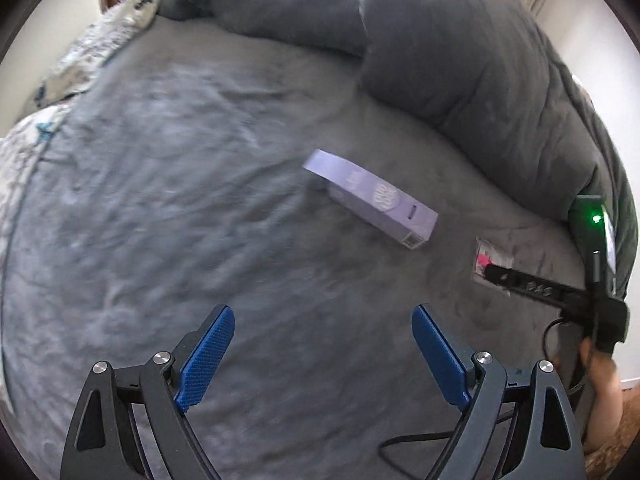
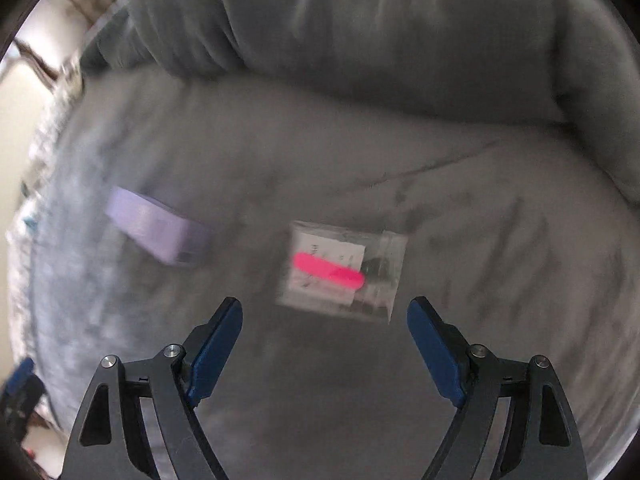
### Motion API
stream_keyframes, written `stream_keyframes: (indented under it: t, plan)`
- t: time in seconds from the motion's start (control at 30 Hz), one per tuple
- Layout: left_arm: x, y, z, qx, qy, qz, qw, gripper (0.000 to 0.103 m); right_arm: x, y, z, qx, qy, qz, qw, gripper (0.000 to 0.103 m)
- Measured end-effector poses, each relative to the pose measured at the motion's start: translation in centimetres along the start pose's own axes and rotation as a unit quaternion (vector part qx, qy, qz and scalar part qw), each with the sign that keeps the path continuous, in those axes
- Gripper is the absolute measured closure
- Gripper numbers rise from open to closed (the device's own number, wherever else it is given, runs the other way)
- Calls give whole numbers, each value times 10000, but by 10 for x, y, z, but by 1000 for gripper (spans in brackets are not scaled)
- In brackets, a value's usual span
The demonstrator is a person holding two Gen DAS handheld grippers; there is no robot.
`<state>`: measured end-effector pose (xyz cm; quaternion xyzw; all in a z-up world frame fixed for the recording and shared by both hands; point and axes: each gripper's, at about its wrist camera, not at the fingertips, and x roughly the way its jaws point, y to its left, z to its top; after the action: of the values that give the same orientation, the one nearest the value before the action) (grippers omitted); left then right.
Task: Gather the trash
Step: 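Lower the right tool onto the pink pad in clear bag and close it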
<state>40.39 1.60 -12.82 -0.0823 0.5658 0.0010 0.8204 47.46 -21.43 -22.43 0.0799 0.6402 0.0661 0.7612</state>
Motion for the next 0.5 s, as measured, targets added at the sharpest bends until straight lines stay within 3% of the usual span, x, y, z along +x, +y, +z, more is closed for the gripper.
stream_keyframes:
  t: [0.17,0.27,0.3,0.37,0.5]
  plan:
    - [31,-12,8,116,252,-98,9996,12,41,-15,11,316,282,-121,9990,19]
    - [42,-9,11,104,316,-124,9994,12,45,-13,15,245,173,-99,9995,15]
    - [45,-7,12,38,333,-155,9993,12,47,-9,17,131,180,-112,9997,17]
    - [48,-3,14,-72,331,-207,9992,12,44,-3,18,-119,14,-60,9999,31]
    - [55,5,17,-292,343,-295,9986,12,40,-5,14,-407,9,97,9991,42]
